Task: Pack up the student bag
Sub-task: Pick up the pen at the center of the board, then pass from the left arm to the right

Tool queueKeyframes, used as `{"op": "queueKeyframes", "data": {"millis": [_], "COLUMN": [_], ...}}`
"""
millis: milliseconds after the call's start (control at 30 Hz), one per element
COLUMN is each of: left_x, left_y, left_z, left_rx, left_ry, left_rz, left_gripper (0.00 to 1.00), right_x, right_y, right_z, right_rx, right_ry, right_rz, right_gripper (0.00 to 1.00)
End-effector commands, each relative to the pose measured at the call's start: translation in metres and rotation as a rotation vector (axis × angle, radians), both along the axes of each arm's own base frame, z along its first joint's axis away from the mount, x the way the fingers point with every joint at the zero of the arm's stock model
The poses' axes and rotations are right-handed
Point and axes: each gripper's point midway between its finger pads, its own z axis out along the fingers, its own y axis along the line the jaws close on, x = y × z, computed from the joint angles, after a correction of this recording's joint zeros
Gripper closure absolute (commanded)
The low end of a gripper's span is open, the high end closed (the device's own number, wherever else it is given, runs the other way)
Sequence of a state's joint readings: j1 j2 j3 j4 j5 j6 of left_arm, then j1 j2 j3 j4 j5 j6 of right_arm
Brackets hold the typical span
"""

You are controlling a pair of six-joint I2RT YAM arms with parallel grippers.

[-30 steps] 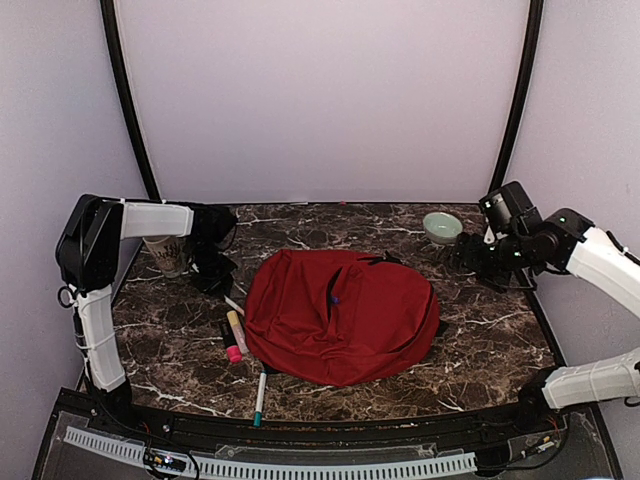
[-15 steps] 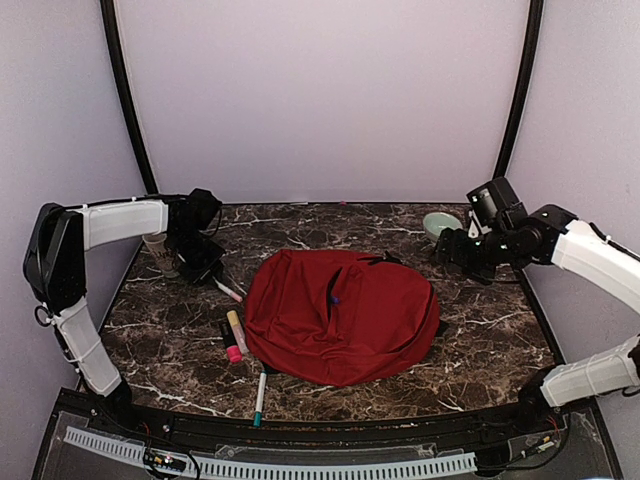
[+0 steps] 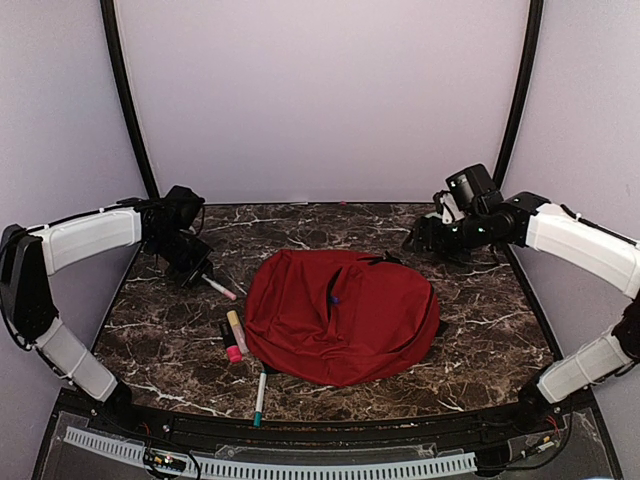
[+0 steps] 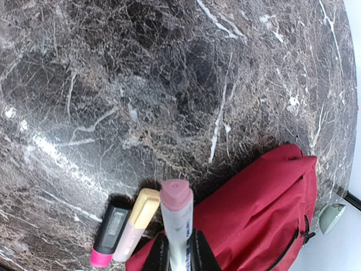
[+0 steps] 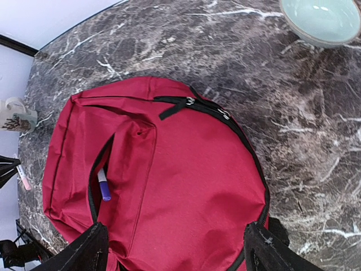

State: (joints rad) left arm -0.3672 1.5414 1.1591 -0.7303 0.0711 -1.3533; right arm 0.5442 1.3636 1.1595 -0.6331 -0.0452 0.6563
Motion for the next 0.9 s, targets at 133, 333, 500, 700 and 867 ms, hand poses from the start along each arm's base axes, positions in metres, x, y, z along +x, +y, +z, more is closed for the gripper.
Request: {"op": "queueKeyframes", "data": {"millis": [133,333,500,700,867], "left_x": [-0.01,-0.008,-0.007,-0.006,-0.008], "left_y": [-0.022,-0.049,-0.074,-0.11,-0.14], "left_z": [0.022,0.043,0.064,0.075,0.086], "left_rx": [-0.09,-0.178,-0.233,-0.357,-0.433], "left_ry": [-0.042,-0.063,-0.109,-0.157,-0.196], "left_rz": [0.016,0.038,0.044,0.057,0.057], "left_gripper": [1.0,1.0,1.0,1.0,1.0], "right_x": [0.006,0.001,-0.011,-0.028,-0.038], "right_y": [0.023,0.039,0.058,0.079,0.096], "right_z": [0.022,0.046,0.068,0.081,0.083], "right_rx": [0.071,0.099,0.131,0.15,0.172], "right_ry": [-0.173,-0.337,-0.508,-0.635,-0.672], "right_rz": [0.151,0.278,0.396,0.514,0.602], "right_gripper": [0.17,0.17,0.17,0.17,0.16]}}
